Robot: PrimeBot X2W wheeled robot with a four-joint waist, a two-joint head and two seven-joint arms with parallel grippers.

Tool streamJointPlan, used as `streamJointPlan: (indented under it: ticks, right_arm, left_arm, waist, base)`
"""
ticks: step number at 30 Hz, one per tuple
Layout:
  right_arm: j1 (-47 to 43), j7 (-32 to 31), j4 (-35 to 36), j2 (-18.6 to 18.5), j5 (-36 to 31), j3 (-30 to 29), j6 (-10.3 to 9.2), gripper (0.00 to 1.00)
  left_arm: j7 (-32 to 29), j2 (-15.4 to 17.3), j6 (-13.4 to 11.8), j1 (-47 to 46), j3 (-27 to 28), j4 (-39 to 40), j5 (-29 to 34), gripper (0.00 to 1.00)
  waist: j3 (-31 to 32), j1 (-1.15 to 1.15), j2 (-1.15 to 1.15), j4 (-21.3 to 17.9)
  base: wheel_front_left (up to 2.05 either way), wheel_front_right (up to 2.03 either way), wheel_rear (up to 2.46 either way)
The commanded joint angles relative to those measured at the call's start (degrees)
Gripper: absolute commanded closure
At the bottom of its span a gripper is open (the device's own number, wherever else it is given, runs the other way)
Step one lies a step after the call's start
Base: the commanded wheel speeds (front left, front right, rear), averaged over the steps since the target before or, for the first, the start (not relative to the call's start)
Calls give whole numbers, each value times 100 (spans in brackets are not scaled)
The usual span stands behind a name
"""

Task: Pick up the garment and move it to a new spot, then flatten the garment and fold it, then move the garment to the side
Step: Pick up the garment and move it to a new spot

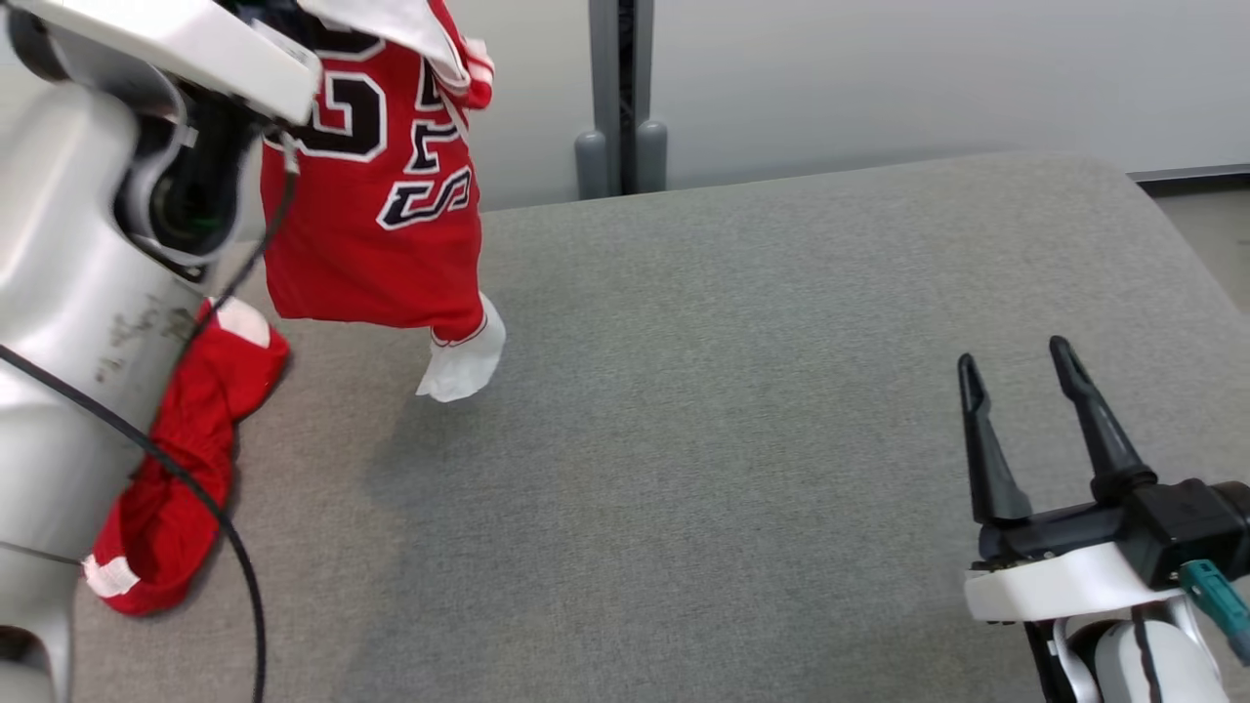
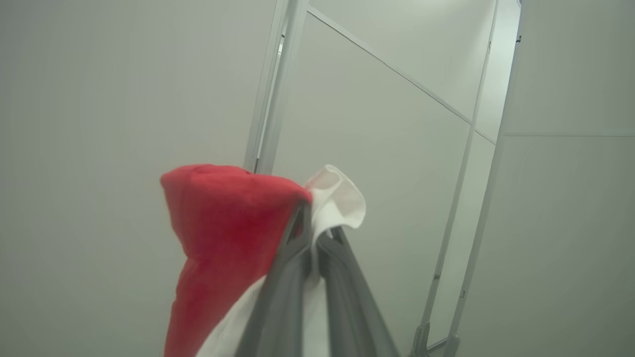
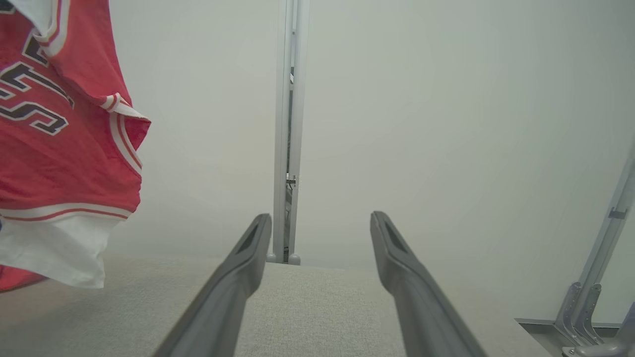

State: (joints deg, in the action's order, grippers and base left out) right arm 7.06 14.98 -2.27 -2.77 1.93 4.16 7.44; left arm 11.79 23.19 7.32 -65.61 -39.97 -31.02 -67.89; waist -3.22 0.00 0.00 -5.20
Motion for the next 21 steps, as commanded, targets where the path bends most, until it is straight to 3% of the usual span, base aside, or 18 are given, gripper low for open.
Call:
streamJointPlan:
  ticks: [1,13,21]
  right_arm:
    - [-36,36,70,-24,-33,-74,10,0]
    - [-123,36,403,-143,68,-347,10,0]
    - [-183,36,459,-203,101,-304,10,0]
  left_arm:
    - [75,-66,-41,107,-13,4,8,100]
    - [341,-759,-293,882,217,-94,491,100]
    - [343,-1304,-417,1594,887,17,1524,100]
  waist:
    - [76,0,0,-97]
    - [236,0,0,-306]
    - [168,0,0,-343]
  base:
    - [0,0,0]
    - [0,0,0]
    - [0,0,0]
